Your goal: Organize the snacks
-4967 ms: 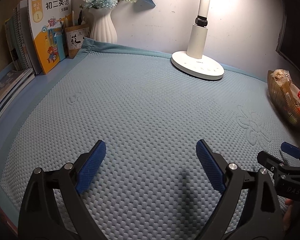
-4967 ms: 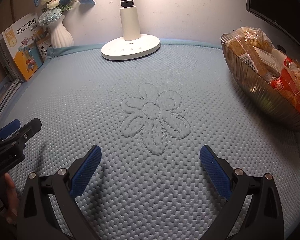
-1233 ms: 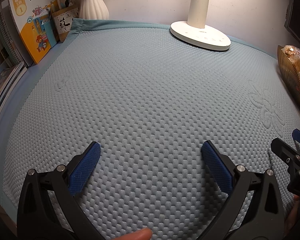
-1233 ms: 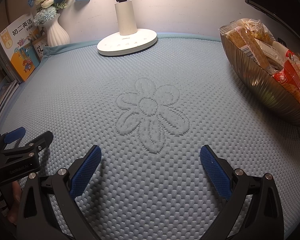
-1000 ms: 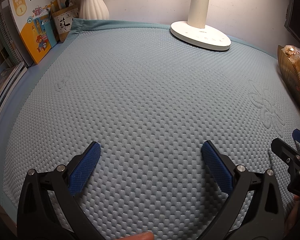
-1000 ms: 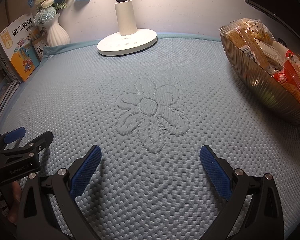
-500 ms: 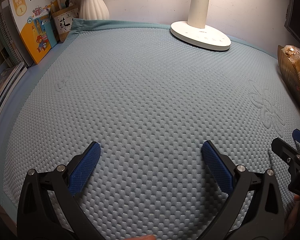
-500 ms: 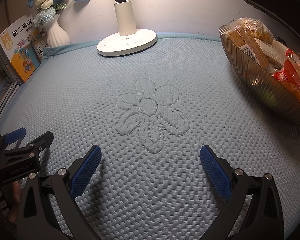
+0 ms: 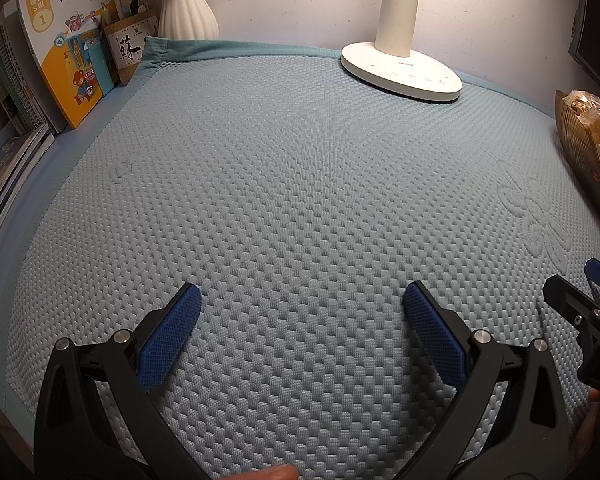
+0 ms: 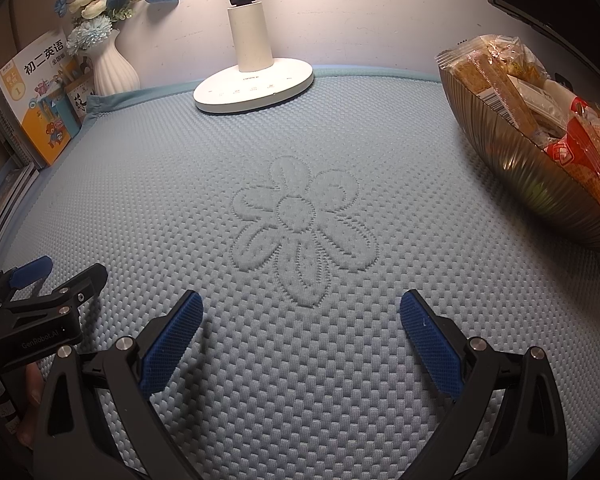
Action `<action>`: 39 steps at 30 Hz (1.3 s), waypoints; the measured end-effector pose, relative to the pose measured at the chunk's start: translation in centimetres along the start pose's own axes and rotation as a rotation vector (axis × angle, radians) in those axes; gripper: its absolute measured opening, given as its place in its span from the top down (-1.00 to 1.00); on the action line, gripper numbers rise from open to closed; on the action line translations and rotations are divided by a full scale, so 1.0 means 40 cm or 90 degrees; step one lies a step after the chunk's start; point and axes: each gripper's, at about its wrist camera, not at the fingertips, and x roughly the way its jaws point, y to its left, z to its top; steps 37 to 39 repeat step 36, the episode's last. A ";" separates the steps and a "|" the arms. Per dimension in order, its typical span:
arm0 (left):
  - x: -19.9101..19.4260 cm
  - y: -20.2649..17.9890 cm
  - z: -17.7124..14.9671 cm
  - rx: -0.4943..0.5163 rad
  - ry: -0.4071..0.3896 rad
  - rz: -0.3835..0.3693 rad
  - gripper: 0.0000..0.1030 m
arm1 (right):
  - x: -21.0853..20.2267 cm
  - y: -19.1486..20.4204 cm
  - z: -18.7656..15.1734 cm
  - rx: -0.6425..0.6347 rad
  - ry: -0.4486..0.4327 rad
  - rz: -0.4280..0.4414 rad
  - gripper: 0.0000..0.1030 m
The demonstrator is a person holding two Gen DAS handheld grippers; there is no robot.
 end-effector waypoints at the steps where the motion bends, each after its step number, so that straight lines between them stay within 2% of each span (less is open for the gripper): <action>1: 0.000 0.001 0.000 0.000 0.000 0.000 -0.94 | 0.000 0.000 0.000 0.000 0.000 0.000 -0.91; 31: 0.004 0.000 0.002 0.000 0.003 0.001 -0.94 | 0.002 0.006 0.002 0.003 0.005 -0.006 -0.91; 35: 0.006 0.001 0.004 0.001 0.003 0.000 -0.94 | 0.010 0.017 0.012 -0.001 0.051 -0.025 -0.91; 39: 0.006 0.000 0.005 0.001 0.003 0.001 -0.94 | 0.004 0.020 0.019 -0.003 0.053 -0.024 -0.91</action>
